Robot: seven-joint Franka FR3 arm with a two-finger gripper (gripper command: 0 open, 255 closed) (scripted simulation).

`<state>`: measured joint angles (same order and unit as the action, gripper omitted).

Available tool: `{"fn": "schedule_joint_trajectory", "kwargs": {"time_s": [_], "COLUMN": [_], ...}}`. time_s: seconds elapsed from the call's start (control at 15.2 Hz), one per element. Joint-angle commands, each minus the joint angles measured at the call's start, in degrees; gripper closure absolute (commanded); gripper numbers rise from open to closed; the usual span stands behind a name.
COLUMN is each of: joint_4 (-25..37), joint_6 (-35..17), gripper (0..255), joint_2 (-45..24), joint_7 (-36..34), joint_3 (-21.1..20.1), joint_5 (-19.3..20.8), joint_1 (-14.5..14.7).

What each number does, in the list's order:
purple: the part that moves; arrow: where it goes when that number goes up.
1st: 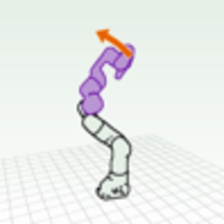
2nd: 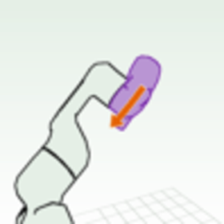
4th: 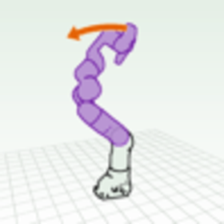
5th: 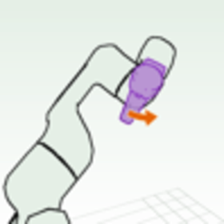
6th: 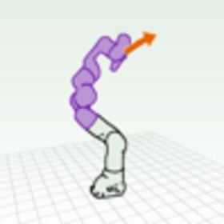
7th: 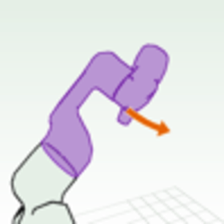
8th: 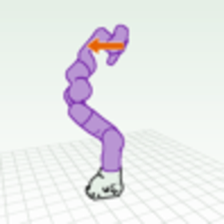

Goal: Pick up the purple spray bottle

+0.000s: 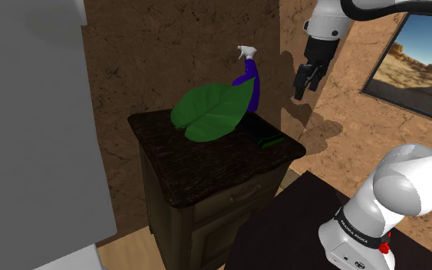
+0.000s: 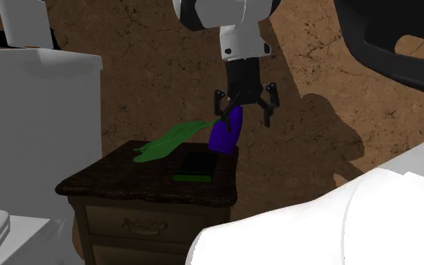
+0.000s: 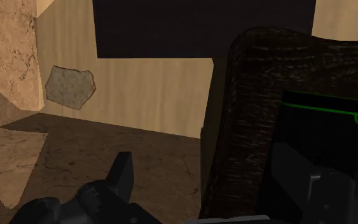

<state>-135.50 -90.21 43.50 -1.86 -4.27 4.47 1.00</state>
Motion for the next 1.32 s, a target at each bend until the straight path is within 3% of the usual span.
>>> {"fn": "schedule_joint_trajectory", "kwargs": {"time_s": [0.0,0.59,1.25], "joint_4": [0.0,8.52,22.24], "joint_6": [0.0,-14.53,-26.05], "gripper": [0,0,0], "joint_2": [0.0,-11.98,-24.94], "joint_7": [0.0,-0.18,-0.57], "joint_3": [0.0,0.44,0.57], "joint_5": [0.0,2.17,4.28], "joint_1": [0.0,-1.24,-2.32]}}
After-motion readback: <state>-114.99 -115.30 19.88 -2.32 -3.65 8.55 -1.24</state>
